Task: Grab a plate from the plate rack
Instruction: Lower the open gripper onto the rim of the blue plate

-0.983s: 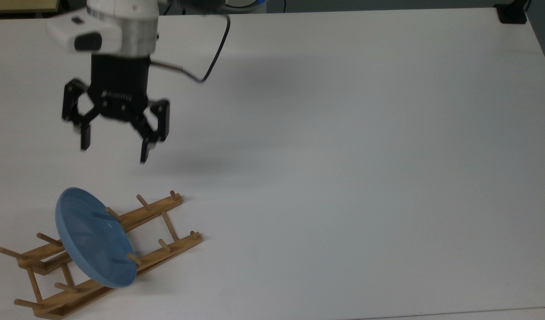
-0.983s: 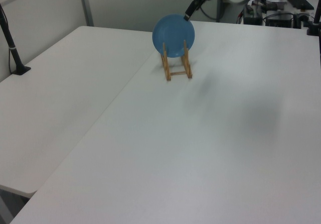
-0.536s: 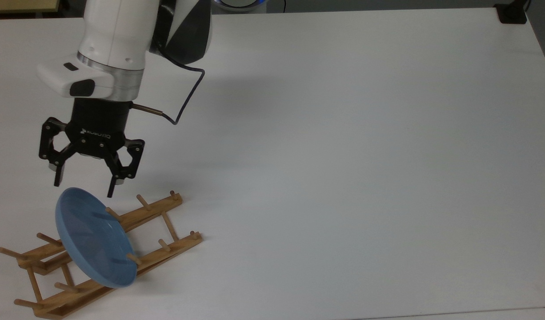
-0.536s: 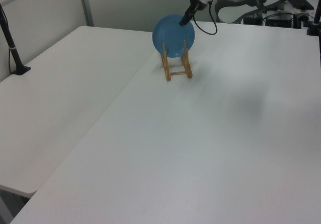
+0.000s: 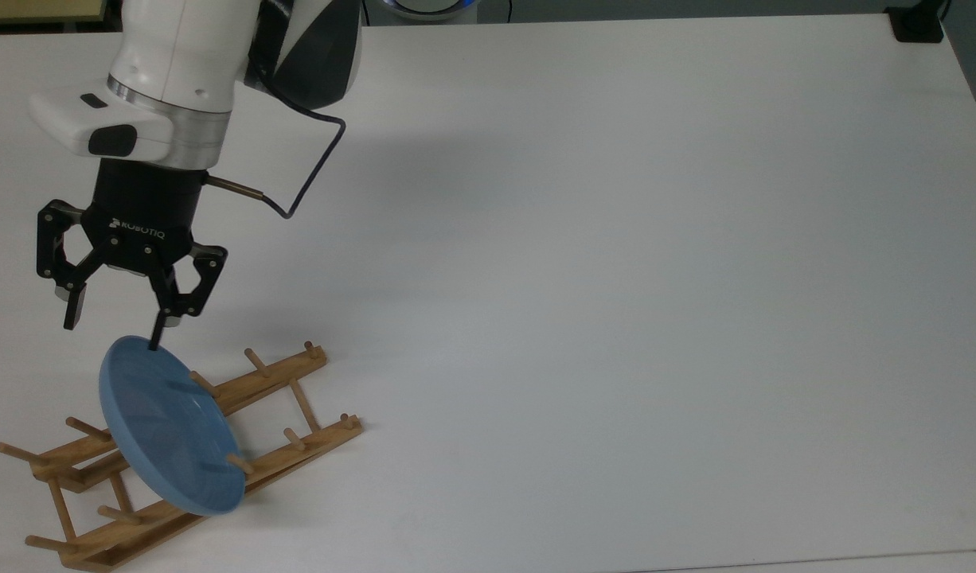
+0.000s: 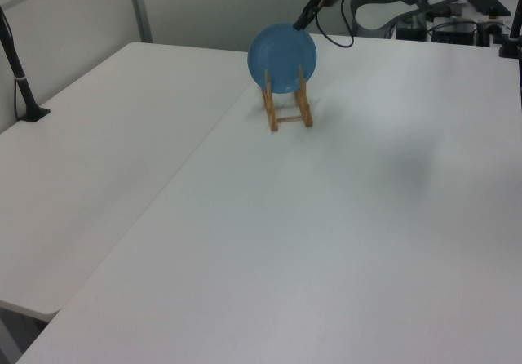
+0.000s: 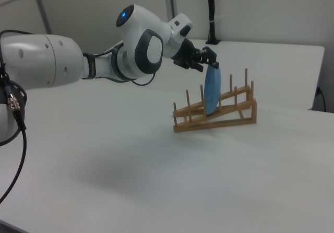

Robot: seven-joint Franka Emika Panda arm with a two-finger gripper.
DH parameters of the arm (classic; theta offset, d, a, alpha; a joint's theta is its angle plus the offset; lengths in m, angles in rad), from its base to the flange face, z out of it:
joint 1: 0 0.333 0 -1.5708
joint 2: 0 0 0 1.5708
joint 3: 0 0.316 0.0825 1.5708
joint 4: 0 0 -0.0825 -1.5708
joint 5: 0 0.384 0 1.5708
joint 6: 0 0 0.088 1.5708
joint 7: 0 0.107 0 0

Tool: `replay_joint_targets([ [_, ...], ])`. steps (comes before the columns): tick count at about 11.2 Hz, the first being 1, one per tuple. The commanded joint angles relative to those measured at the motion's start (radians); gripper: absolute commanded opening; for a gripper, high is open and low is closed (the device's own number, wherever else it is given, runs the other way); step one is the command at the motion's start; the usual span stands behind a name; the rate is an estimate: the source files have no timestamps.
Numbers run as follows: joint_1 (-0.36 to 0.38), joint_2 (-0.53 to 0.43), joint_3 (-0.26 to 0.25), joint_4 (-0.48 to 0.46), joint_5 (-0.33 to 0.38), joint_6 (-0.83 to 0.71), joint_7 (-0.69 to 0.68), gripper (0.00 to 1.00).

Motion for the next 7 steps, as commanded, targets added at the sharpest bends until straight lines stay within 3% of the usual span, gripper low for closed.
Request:
replay_joint_targets([
  [1,0.005,0.065,-0.019,0.061,-0.010,0.030,-0.004,0.66],
  [3,0.005,0.123,-0.030,0.124,-0.008,0.030,0.002,0.57],
  [5,0.009,0.137,-0.030,0.137,-0.008,0.030,0.007,0.54],
  [7,0.009,0.171,-0.031,0.182,-0.008,0.030,0.018,0.35],
])
